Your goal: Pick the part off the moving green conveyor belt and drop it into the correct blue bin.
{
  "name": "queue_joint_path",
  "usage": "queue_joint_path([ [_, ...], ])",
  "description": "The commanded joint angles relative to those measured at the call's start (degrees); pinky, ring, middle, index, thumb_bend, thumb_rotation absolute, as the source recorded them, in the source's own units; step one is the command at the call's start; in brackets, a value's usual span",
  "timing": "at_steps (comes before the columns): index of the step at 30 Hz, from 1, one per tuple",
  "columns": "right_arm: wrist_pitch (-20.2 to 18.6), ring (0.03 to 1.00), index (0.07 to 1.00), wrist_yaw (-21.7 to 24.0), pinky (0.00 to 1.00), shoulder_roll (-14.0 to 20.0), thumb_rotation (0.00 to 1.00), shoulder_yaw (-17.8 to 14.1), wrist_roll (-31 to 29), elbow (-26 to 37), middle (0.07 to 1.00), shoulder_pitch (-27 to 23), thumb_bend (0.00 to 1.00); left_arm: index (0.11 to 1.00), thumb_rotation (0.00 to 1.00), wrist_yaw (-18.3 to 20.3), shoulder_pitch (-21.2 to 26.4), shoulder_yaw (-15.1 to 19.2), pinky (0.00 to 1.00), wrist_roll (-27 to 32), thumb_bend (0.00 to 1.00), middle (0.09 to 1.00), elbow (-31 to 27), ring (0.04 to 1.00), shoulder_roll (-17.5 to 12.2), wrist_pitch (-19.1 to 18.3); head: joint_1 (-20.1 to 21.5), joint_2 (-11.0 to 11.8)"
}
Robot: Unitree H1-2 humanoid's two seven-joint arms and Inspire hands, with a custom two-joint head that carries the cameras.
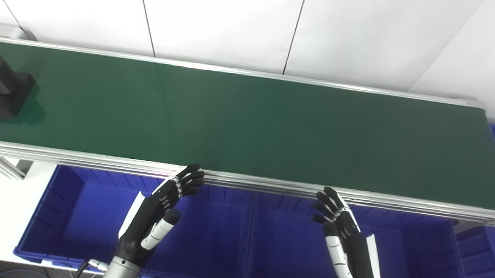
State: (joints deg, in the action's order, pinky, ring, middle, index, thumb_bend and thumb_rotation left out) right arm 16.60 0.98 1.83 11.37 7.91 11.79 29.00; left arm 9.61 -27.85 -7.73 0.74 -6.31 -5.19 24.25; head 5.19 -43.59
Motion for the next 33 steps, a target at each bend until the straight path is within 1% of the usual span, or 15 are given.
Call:
queue_joint_path([
  [1, 2.88, 0.807, 0.877, 0.05, 0.72, -0.11, 0.79, 0.16, 0.13, 0.68, 0.842, -0.09, 0.45, 0.882, 0.89, -0.56, -1.19, 0.27, 0.78, 1.12, 0.77, 0.85, -1.97, 0.82, 0.37, 2.56, -0.33, 0.24],
  [5, 3.03, 0.803, 0.872, 0.34, 0.72, 0.24, 0.76, 0.23, 0.11, 0.59, 0.836, -0.74, 0.44, 0.884, 0.88, -0.46, -2.61, 0.84, 0.78, 1.84, 0.78, 0.854, -2.42, 0.824, 0.51, 2.62, -1.5, 0.77],
  [10, 2.56, 0.809, 0.875, 1.58, 0.72, 1.04, 0.78, 0.68, -0.92, 1.51, 0.839, -1.93, 0.45, 0.872, 0.85, 0.12, -5.09, 1.63, 0.77, 3.7, 0.77, 0.844, -3.68, 0.818, 0.99, 2.64, -3.11, 1.22],
  [13, 2.57, 0.808, 0.875, 1.81, 0.72, 1.4, 0.8, 0.77, -1.37, 1.24, 0.838, -2.52, 0.43, 0.863, 0.85, 0.66, -5.37, 2.01, 0.77, 3.99, 0.77, 0.837, -3.58, 0.809, 1.28, 2.65, -3.72, 1.48],
  [17, 3.08, 0.814, 0.879, 1.75, 0.72, 1.49, 0.82, 0.71, -1.75, 0.0, 0.845, -2.7, 0.43, 0.864, 0.83, 0.33, -4.09, 2.37, 0.76, 2.86, 0.77, 0.837, -2.63, 0.81, 1.82, 2.63, -3.88, 2.16],
  [24, 4.04, 0.815, 0.878, 1.51, 0.72, 1.35, 0.82, 0.81, -1.64, -1.13, 0.845, -2.13, 0.43, 0.863, 0.84, 0.3, -1.71, 2.2, 0.76, 0.89, 0.77, 0.831, -0.62, 0.799, 1.95, 2.65, -3.94, 2.98],
  [33, 5.56, 0.812, 0.873, 1.53, 0.73, 1.32, 0.82, 0.96, -1.85, -2.18, 0.838, -1.59, 0.44, 0.863, 0.84, 0.98, -0.6, 2.21, 0.76, 1.52, 0.77, 0.834, 0.81, 0.799, 1.65, 2.63, -4.51, 3.54],
])
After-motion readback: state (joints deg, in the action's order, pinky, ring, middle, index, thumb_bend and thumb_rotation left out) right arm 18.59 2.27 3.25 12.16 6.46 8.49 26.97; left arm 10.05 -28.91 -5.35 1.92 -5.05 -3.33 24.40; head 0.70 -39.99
